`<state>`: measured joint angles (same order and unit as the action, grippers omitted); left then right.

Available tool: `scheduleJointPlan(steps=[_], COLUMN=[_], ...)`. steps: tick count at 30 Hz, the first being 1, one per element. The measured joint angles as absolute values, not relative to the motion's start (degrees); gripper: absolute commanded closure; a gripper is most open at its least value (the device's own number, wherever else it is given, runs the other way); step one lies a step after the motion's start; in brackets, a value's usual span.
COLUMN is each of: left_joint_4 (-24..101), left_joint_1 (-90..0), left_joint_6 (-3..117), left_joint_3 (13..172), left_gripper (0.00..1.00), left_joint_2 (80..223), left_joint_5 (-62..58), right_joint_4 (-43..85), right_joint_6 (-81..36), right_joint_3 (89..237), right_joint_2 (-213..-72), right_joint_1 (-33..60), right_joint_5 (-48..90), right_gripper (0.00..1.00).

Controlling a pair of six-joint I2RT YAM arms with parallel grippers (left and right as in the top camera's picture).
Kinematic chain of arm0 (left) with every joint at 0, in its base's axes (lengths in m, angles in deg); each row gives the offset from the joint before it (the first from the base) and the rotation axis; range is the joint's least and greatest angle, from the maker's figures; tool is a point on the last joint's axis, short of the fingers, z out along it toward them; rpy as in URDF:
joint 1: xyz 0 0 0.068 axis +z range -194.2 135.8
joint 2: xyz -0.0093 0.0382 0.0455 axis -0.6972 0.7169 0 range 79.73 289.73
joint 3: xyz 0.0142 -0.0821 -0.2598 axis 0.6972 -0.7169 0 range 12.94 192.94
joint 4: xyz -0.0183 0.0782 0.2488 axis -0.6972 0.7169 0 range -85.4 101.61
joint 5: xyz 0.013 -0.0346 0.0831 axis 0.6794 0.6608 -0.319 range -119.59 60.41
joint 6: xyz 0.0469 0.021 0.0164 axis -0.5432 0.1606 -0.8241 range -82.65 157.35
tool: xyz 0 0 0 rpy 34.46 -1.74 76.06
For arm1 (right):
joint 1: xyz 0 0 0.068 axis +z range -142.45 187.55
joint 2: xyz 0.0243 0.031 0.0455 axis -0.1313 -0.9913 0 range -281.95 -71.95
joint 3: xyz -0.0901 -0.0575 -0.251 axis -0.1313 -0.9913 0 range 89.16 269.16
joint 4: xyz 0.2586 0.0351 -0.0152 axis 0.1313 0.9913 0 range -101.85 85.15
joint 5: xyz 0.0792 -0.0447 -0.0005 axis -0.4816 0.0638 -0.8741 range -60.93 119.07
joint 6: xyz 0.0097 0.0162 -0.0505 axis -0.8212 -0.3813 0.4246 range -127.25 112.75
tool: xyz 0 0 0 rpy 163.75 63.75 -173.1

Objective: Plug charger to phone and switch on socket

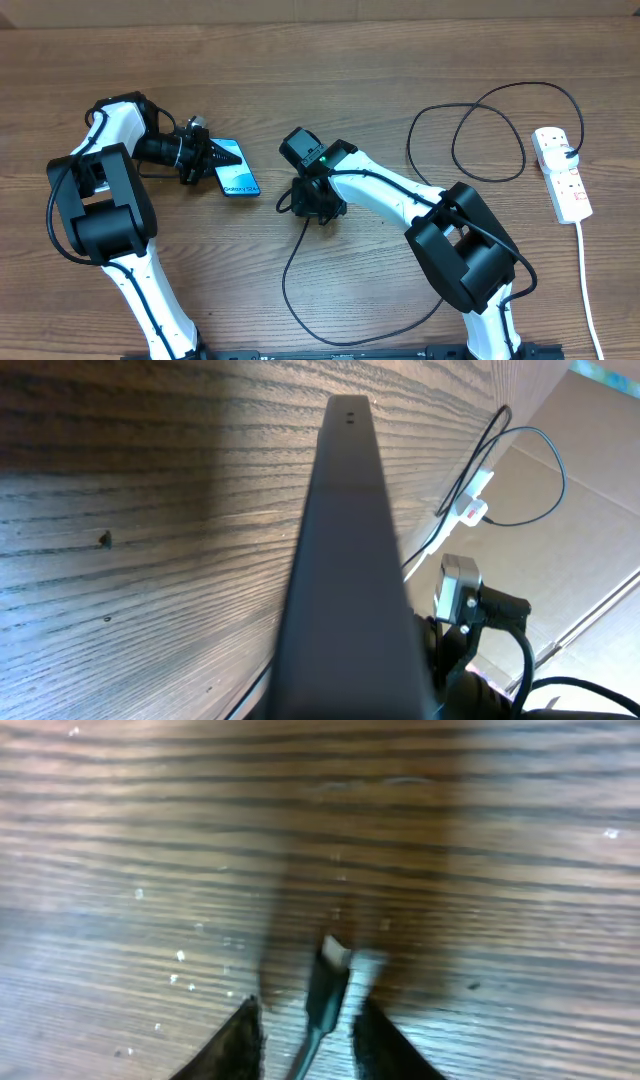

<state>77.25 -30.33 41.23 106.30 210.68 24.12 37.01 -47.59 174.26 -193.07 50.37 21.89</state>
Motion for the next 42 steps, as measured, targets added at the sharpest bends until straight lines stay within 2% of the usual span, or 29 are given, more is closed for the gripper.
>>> scheduleJointPlan(steps=[5, 6, 8, 9, 13, 14, 18, 28, 38, 42], left_joint_4=[77.25, 77.25, 77.25, 77.25, 77.22, 77.22, 77.25, 77.53, 86.38, 91.13], left_joint_1=[-30.33, -30.33, -30.33, -30.33, -30.33, -30.33, -30.33, -30.33, -30.33, -30.33], left_joint_6=[41.23, 41.23, 41.23, 41.23, 41.23, 41.23, 41.23, 40.51, 14.54, 6.35], left_joint_3=[106.3, 106.3, 106.3, 106.3, 106.3, 106.3, 106.3, 106.3, 106.34, 106.34], left_gripper=[0.96, 0.96, 0.96, 0.96, 0.96, 0.96, 0.96, 0.96, 0.96, 0.96], left_joint_2=[210.68, 210.68, 210.68, 210.68, 210.68, 210.68, 210.68, 210.68, 210.68, 210.68], left_joint_5=[24.14, 24.14, 24.14, 24.12, 24.12, 24.12, 24.12, 24.65, 49.74, 54.59], right_joint_4=[36.57, 36.62, 36.64, 36.59, 36.51, 36.51, 36.7, 34.45, 33.75, 33.84], right_joint_6=[-47.76, -47.72, -48.0, -48.2, -47.74, -47.76, -47.54, -44.13, -22.04, -13.97], right_joint_3=[174.11, 174.09, 174.06, 174.06, 174.06, 174.06, 174.04, 173.67, 172.86, 172.86], right_joint_2=[-193.09, -193.11, -193.11, -193.11, -193.11, -193.11, -193.13, -193.2, -186.47, -181.0], right_joint_1=[50.29, 50.29, 50.29, 50.29, 50.4, 50.4, 50.4, 50.33, 49.13, 47.66], right_joint_5=[22.06, 22.04, 22.04, 22.02, 21.86, 21.82, 21.95, 18.74, -3.91, -15.01], right_gripper=[0.88, 0.87, 0.77, 0.75, 0.76, 0.78, 0.96, 0.96, 0.96, 0.96])
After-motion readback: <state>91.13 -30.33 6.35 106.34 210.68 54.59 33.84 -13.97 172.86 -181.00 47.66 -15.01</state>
